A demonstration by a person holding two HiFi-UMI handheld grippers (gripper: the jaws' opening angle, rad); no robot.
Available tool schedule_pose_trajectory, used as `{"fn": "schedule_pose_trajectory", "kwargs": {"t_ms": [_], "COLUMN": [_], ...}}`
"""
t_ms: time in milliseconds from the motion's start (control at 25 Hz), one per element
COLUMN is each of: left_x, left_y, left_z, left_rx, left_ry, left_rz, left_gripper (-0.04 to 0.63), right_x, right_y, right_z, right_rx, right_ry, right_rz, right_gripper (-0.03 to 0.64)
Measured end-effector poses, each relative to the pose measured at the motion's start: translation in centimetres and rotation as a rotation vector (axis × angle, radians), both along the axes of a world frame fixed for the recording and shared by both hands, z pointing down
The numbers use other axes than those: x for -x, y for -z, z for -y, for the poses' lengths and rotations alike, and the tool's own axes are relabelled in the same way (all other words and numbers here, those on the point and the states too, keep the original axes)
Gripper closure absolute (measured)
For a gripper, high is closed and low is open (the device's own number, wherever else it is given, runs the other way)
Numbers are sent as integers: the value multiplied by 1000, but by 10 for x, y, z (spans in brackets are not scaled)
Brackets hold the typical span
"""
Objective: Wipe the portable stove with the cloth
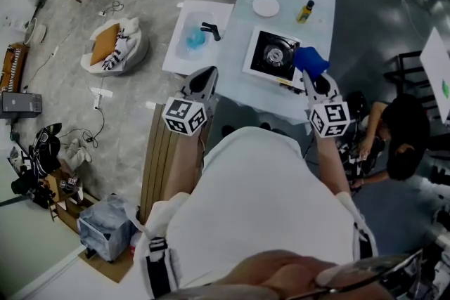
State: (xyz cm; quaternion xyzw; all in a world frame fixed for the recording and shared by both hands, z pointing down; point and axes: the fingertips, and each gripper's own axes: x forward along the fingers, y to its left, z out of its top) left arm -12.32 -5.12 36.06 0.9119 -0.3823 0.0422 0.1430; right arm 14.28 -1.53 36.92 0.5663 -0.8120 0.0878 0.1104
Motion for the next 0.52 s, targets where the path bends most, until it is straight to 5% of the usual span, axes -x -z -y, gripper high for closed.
{"fn": "schedule_pose_trajectory", "kwargs": {"t_ms": [520], "left_x": [1], "left_y": [-10], "left_z": [-1], "left_rx": [31], "left_ry": [0], "left_rz": [-5], "left_gripper": [563], "right_x": [4], "right_y": [-3], "right_z": [-2], "right_rx": [13], "right_ry": [2], "right_rz": [3], "right_gripper": [543]}}
